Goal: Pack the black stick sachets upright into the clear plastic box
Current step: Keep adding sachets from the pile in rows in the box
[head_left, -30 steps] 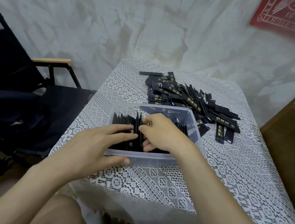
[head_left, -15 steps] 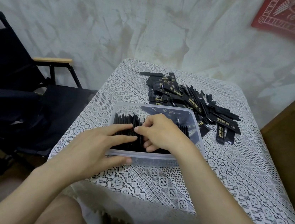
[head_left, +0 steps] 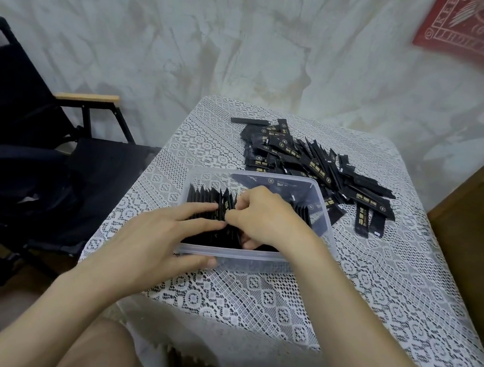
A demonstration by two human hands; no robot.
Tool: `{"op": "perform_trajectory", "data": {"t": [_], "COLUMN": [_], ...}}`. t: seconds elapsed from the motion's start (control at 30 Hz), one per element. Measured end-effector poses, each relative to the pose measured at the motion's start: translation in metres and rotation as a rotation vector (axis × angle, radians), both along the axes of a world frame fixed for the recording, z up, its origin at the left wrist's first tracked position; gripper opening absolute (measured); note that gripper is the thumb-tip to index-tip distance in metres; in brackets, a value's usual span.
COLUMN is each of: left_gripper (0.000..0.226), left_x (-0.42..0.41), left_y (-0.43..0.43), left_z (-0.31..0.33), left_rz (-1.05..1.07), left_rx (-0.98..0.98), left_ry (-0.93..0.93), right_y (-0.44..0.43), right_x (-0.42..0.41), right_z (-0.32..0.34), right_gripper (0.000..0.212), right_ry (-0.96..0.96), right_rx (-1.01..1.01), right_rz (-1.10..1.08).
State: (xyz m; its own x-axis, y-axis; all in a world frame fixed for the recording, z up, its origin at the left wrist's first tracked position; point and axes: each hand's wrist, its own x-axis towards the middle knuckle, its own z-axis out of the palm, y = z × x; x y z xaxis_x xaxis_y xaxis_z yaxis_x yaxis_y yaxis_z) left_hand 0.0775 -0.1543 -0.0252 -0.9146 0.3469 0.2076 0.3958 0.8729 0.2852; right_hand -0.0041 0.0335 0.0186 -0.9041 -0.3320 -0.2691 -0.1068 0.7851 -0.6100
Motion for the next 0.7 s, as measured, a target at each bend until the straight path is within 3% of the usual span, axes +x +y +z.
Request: {"op": "perform_trajectory", "data": {"t": [0.3,0.7], "left_gripper": [0.070,0.071], "left_x": [0.0008,0.0000], "left_y": [0.0003,-0.0013], "left_z": [0.0003,0.0027], "left_rz": [-0.005,-0.010], "left_rx": [-0.002,-0.024], "left_ry": [-0.007,-0.028], "right_y": [0.0079,0.0078], "right_x": [-0.0008,-0.0056], "right_z": [-0.0081,-0.0098], "right_gripper": [0.012,0.003], "right_ry": [-0.120,-0.124], "right_rx": [-0.178,-0.179], "right_rz": [-0.012,-0.014]}}
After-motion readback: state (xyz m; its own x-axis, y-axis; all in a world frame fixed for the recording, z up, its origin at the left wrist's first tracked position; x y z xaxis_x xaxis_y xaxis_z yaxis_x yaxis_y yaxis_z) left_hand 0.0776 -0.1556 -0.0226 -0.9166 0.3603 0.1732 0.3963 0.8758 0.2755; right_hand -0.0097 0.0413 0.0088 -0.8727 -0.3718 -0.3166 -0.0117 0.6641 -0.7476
